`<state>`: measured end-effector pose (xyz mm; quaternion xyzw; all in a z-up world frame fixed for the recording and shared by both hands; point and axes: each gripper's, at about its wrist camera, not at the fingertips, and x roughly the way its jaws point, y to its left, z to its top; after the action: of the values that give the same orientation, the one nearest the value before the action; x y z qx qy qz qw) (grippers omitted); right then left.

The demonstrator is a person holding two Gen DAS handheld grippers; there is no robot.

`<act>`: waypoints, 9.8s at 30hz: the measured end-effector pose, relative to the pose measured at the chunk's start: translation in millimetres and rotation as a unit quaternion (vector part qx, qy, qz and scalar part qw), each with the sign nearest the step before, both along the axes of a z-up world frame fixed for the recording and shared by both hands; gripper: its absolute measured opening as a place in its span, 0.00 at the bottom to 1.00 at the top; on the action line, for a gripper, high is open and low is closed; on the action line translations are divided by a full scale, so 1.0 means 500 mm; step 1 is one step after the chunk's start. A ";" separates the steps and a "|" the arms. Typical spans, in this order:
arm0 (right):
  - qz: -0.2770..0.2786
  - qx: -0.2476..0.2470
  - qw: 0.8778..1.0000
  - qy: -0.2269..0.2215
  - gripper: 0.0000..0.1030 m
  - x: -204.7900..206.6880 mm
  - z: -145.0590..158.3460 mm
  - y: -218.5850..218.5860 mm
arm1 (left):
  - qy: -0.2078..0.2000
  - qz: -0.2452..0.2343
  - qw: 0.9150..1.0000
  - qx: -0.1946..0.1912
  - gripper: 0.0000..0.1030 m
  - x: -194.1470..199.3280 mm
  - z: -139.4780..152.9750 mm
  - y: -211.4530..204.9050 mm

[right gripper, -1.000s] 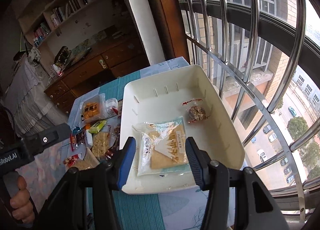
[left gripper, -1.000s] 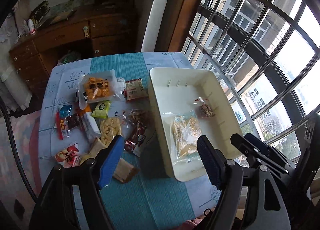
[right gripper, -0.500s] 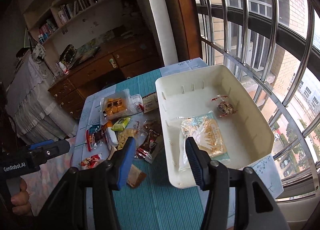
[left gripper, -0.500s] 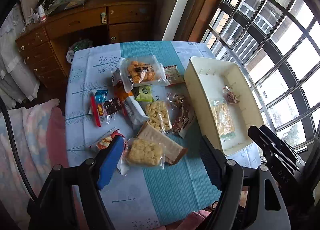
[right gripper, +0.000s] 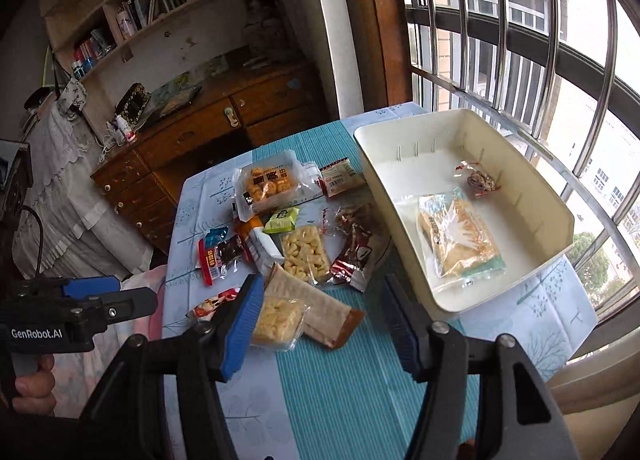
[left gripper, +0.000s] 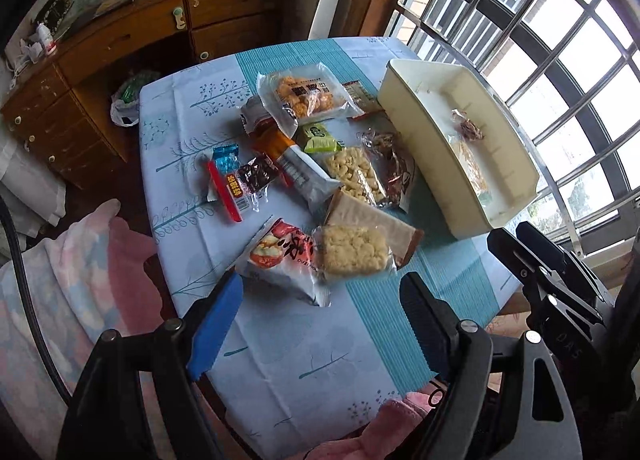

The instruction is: Organize snacks

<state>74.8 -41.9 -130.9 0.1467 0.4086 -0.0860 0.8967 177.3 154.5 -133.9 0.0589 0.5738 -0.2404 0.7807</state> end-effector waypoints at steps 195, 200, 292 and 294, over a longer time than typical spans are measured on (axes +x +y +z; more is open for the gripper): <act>0.131 -0.077 0.988 -0.024 0.44 0.058 0.056 -0.298 | -0.065 0.120 0.988 -0.077 0.91 -0.002 0.045 -0.283; 0.148 -0.071 0.986 -0.024 0.47 0.073 0.053 -0.226 | -0.062 0.144 0.985 -0.068 0.91 0.001 0.043 -0.190; 0.384 -0.106 0.899 0.183 0.77 0.229 -0.349 0.088 | 0.015 -0.033 0.987 0.155 0.67 0.336 -0.338 -0.125; 0.384 -0.104 0.899 0.184 0.76 0.234 -0.346 0.077 | 0.011 -0.042 0.987 0.157 0.60 0.326 -0.332 -0.134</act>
<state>191.7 -3.4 -304.0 -0.1338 0.5793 0.1979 0.7793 340.1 87.6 -300.2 0.2022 0.6096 -0.1803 0.7450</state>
